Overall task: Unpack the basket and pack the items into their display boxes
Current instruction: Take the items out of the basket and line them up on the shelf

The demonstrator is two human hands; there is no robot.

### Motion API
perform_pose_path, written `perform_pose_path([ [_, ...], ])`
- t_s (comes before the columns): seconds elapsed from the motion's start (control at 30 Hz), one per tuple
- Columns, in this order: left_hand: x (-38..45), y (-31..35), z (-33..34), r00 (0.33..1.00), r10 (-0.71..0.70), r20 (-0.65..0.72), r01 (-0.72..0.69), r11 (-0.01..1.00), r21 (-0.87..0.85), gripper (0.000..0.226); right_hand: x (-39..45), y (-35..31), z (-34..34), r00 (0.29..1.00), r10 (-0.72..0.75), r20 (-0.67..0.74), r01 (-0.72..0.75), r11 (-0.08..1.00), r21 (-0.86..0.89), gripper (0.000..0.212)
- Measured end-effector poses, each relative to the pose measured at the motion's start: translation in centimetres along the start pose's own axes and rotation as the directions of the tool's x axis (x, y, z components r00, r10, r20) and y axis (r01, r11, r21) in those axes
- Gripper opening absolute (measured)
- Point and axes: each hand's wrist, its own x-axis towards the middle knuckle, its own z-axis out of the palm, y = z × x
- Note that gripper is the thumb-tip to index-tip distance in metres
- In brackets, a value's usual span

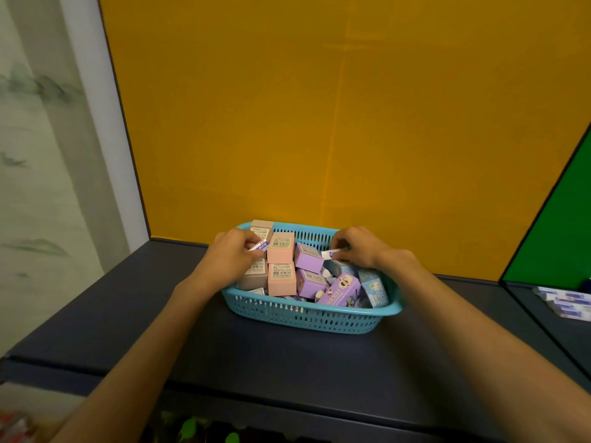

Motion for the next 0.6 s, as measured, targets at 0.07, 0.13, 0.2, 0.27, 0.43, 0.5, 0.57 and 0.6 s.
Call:
perform_pose_path([
  [0.07,0.0,0.0,-0.1,1.000,0.005,0.001,-0.005,0.999,-0.051,0.024,-0.7,-0.1,-0.4,1.000,0.005,-0.029,-0.004,1.000,0.011,0.014],
  [0.13,0.0,0.1,-0.1,1.000,0.022,0.008,-0.021,0.995,-0.096,0.021,-1.8,-0.2,-1.0,0.998,0.006,-0.065,-0.004,1.000,0.028,0.014],
  [0.2,-0.1,0.6,0.1,0.997,0.070,0.008,-0.069,0.991,-0.115,0.019,-3.3,-0.4,-1.7,0.993,0.014,-0.115,-0.008,0.999,0.053,0.013],
  [0.27,-0.4,1.6,0.4,0.993,0.119,-0.006,-0.119,0.982,-0.145,0.016,-5.1,-0.7,-2.6,0.985,0.033,-0.172,-0.021,0.997,0.076,0.014],
  [0.43,-1.3,5.4,1.9,0.971,0.239,-0.033,-0.240,0.948,-0.208,0.015,-10.9,-0.4,-4.1,0.957,0.103,-0.271,-0.064,0.987,0.149,0.014],
  [0.5,-1.6,7.3,2.8,0.958,0.285,-0.011,-0.279,0.930,-0.239,0.019,-13.9,0.2,-4.3,0.935,0.158,-0.317,-0.094,0.973,0.208,0.012],
  [0.57,-2.0,9.4,3.9,0.947,0.321,0.016,-0.303,0.908,-0.287,0.022,-17.0,1.0,-4.2,0.917,0.213,-0.336,-0.136,0.961,0.239,0.014],
  [0.6,-2.2,10.5,4.6,0.941,0.336,0.033,-0.310,0.898,-0.313,0.023,-18.5,1.5,-4.1,0.910,0.237,-0.340,-0.162,0.958,0.235,0.015],
])
